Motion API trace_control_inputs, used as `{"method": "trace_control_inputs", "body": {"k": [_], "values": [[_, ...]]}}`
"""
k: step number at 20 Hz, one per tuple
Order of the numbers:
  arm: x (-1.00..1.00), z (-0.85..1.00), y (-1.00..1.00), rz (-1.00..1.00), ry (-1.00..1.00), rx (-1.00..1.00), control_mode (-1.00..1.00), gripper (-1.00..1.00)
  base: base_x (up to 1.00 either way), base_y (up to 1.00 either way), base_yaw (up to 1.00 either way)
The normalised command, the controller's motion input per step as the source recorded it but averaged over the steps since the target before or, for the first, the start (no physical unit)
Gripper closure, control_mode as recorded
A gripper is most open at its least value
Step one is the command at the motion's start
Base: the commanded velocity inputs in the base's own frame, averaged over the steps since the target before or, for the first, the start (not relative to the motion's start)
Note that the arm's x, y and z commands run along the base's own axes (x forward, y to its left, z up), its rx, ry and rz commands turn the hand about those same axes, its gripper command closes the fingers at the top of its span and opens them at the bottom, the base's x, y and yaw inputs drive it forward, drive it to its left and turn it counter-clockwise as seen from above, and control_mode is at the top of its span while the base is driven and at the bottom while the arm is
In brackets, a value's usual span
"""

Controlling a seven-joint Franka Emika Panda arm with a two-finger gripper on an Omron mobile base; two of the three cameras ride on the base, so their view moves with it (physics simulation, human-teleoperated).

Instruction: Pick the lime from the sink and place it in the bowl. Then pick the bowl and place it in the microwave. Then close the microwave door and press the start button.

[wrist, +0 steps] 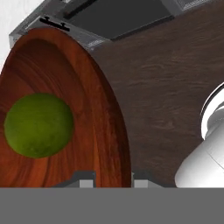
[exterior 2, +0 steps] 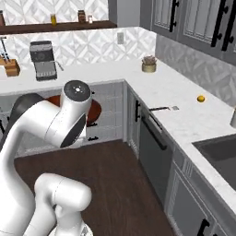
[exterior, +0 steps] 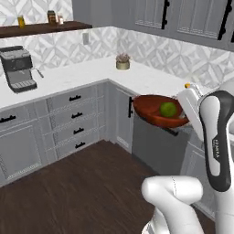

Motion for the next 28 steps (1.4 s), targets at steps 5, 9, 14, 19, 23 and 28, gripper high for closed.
{"method": "trace_control_inputs", "body": {"k": [5,9,14,19,23,28], "values": [[0.0,0.0,0.0,0.0,0.0,0.0,1.0,1.0,0.0,0.43,0.87],[0.0,0.0,0.0,0.0,0.0,0.0,1.0,1.0,0.02,0.35,0.87],[0.0,0.0,0.0,0.0,0.0,0.0,1.0,1.0,0.14,0.3,0.85],[0.0,0.0,0.0,0.0,0.0,0.0,1.0,1.0,0.41,0.18,0.76],[0.0,0.0,0.0,0.0,0.0,0.0,1.0,1.0,0.55,0.21,0.7],[0.0,0.0,0.0,0.0,0.0,0.0,1.0,1.0,0.57,0.13,0.69]]}}
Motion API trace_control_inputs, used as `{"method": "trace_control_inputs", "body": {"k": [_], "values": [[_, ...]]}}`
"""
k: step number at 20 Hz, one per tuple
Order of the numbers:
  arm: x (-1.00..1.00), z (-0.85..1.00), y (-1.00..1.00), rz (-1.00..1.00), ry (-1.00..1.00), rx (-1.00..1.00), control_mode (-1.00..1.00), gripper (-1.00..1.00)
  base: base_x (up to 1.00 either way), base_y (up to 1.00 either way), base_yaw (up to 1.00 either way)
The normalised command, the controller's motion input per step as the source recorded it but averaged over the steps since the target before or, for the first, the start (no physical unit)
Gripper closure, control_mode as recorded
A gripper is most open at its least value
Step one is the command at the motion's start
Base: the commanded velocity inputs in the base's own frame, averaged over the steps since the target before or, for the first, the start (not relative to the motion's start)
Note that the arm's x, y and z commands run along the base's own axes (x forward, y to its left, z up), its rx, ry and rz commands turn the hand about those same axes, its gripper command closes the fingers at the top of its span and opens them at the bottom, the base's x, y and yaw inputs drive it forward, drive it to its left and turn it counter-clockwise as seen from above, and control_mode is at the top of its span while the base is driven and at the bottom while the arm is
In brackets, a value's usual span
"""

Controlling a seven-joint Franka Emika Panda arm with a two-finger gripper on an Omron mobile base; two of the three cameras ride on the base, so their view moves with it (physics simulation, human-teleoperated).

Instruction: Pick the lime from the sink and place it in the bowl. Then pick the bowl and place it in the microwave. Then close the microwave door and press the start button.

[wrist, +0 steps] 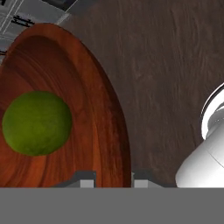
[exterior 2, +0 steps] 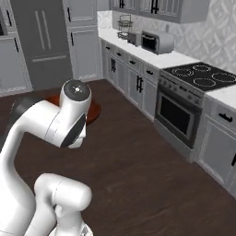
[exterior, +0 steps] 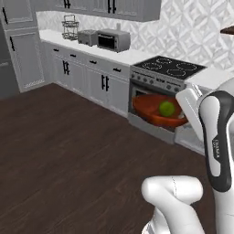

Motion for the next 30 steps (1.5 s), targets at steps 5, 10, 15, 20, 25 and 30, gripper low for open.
{"method": "trace_control_inputs", "body": {"k": [5,10,15,20,25,30], "values": [[0.0,0.0,0.0,0.0,0.0,0.0,1.0,1.0,0.64,0.15,0.67],[0.0,0.0,0.0,0.0,0.0,0.0,1.0,1.0,1.0,0.14,0.36],[0.0,0.0,0.0,0.0,0.0,0.0,1.0,1.0,1.0,0.04,0.07],[0.0,0.0,0.0,0.0,0.0,0.0,1.0,1.0,1.0,0.0,0.01],[0.0,0.0,0.0,0.0,0.0,0.0,1.0,1.0,1.0,-0.07,0.12],[0.0,0.0,0.0,0.0,0.0,0.0,1.0,1.0,1.0,-0.22,0.25]]}}
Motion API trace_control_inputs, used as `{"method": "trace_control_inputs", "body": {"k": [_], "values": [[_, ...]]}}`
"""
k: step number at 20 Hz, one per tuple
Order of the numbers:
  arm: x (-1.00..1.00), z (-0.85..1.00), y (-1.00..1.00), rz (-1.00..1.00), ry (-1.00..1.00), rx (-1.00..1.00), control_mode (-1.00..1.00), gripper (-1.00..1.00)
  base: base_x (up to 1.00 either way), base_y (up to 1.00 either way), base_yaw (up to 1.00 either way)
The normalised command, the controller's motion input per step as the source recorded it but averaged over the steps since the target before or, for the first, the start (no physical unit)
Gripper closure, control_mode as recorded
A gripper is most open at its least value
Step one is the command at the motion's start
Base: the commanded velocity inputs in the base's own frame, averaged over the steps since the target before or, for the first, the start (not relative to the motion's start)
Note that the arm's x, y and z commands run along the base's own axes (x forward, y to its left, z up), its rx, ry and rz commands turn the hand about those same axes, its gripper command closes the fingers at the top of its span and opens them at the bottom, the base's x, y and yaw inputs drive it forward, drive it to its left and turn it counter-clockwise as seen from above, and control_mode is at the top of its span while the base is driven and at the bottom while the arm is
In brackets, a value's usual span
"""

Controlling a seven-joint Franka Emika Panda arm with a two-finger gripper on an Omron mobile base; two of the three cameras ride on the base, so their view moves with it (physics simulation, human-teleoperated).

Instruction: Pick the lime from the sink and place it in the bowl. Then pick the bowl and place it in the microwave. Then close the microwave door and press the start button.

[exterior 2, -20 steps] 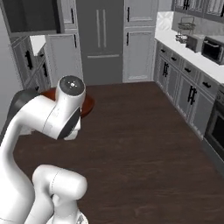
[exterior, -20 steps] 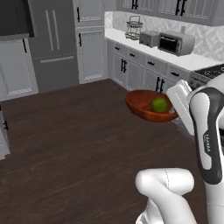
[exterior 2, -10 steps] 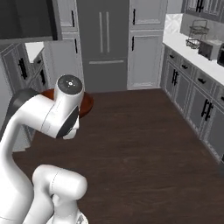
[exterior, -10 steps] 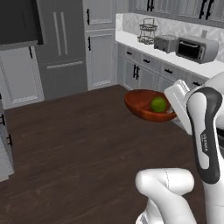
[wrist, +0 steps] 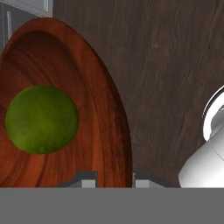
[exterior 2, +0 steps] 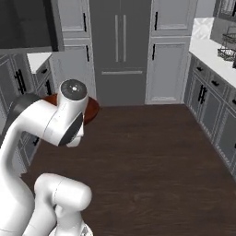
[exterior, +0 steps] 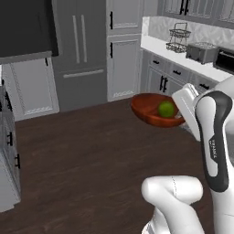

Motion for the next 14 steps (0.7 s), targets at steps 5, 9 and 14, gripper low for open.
{"method": "trace_control_inputs", "body": {"k": [5,9,14], "values": [[0.0,0.0,0.0,0.0,0.0,0.0,1.0,1.0,1.0,-0.36,0.39],[0.0,0.0,0.0,0.0,0.0,0.0,1.0,1.0,1.0,-0.55,0.5],[0.0,0.0,0.0,0.0,0.0,0.0,1.0,1.0,0.84,-0.72,0.51]]}}
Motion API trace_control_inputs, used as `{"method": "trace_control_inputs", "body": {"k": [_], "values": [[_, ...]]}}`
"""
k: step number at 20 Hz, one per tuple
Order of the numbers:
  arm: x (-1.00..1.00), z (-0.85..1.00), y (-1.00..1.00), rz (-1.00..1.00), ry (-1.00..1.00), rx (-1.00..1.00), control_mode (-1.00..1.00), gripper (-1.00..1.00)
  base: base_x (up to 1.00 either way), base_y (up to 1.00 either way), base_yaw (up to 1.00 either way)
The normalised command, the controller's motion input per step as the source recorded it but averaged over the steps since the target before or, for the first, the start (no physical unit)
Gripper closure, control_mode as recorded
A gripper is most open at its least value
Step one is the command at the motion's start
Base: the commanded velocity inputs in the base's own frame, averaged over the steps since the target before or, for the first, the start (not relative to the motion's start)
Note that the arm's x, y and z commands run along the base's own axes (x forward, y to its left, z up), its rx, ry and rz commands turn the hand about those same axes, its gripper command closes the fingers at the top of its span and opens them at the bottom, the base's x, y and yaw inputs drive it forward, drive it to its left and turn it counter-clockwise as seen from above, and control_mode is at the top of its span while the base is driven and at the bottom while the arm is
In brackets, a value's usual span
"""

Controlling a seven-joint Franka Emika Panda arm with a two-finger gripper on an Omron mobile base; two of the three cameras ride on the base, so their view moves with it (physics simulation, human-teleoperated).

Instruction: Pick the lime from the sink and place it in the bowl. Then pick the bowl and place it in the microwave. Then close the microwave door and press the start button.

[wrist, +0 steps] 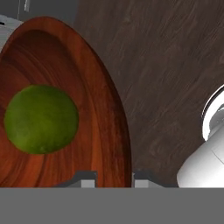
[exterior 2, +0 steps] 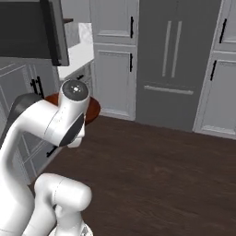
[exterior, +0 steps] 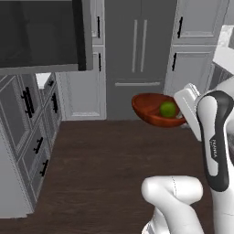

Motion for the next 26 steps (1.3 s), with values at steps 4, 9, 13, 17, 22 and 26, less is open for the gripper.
{"method": "trace_control_inputs", "body": {"k": [4,9,13,17,22,26], "values": [[0.0,0.0,0.0,0.0,0.0,0.0,1.0,1.0,0.54,-0.86,0.46],[0.0,0.0,0.0,0.0,0.0,0.0,1.0,1.0,0.5,-0.87,0.43],[0.0,0.0,0.0,0.0,0.0,0.0,1.0,1.0,0.5,-0.86,0.43],[0.0,0.0,0.0,0.0,0.0,0.0,1.0,1.0,0.5,-0.84,0.44],[0.0,0.0,0.0,0.0,0.0,0.0,1.0,1.0,0.61,-0.62,0.49],[0.0,0.0,0.0,0.0,0.0,0.0,1.0,1.0,0.89,-0.5,0.55]]}}
